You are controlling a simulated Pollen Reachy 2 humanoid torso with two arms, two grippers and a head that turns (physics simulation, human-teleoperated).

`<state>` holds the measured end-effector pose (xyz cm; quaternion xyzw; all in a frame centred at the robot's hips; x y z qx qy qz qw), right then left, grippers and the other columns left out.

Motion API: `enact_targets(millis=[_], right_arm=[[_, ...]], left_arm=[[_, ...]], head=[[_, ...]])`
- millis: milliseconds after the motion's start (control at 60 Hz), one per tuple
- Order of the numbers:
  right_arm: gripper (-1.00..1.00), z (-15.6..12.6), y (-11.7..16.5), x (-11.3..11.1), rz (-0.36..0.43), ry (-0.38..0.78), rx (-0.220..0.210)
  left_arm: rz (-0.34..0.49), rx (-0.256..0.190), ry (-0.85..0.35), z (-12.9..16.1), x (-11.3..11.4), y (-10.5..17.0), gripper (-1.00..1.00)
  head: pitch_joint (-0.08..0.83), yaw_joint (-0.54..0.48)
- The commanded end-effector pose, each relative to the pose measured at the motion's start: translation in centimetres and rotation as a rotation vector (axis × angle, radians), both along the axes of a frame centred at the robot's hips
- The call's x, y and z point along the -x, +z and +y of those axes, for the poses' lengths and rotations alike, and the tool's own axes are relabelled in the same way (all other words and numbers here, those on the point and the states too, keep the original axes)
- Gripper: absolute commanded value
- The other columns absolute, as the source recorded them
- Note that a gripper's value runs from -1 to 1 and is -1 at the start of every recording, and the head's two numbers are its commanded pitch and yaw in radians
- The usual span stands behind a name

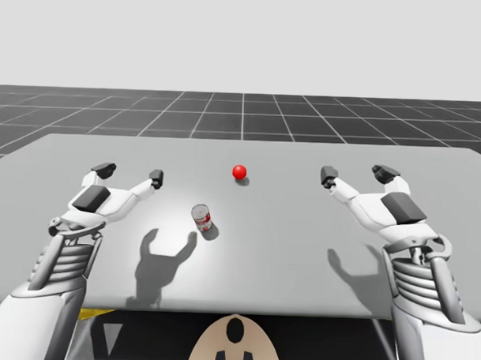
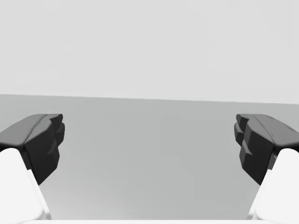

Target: Watch the red light. When it turns green, pick up the object.

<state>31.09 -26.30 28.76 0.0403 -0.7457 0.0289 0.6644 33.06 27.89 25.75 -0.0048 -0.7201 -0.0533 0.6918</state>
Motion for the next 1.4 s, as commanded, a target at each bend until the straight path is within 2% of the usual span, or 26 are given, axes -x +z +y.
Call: enact_targets(millis=[17,217,550,767,1400], right_arm=[[-1.00,-0.10,0.09,0.20,0.015,-0.018,-0.019],[-1.00,-0.27,0.38,0.21,0.013,-0.008,-0.035],[-1.00,-0.52,0.39,0.16,0.013,-0.037,-0.027],[-1.00,-0.74,0.42,0.15,0.013,-0.036,-0.022],[-1.00,-0.83,0.53,0.19,0.010,-0.035,-0.021]], left_arm=[[0.017,0.005,-0.001,0.21,-0.01,0.01,-1.00],[0.018,0.015,-0.003,0.31,0.09,0.10,-1.00],[0.013,0.029,-0.015,0.70,0.37,0.55,-1.00],[0.009,0.022,-0.022,0.77,0.56,0.74,-1.00],[0.002,0.015,-0.025,0.51,0.86,0.92,-1.00]], head=[[0.008,0.00],[0.075,0.00],[0.350,0.02],[0.459,0.02],[0.454,0.01]])
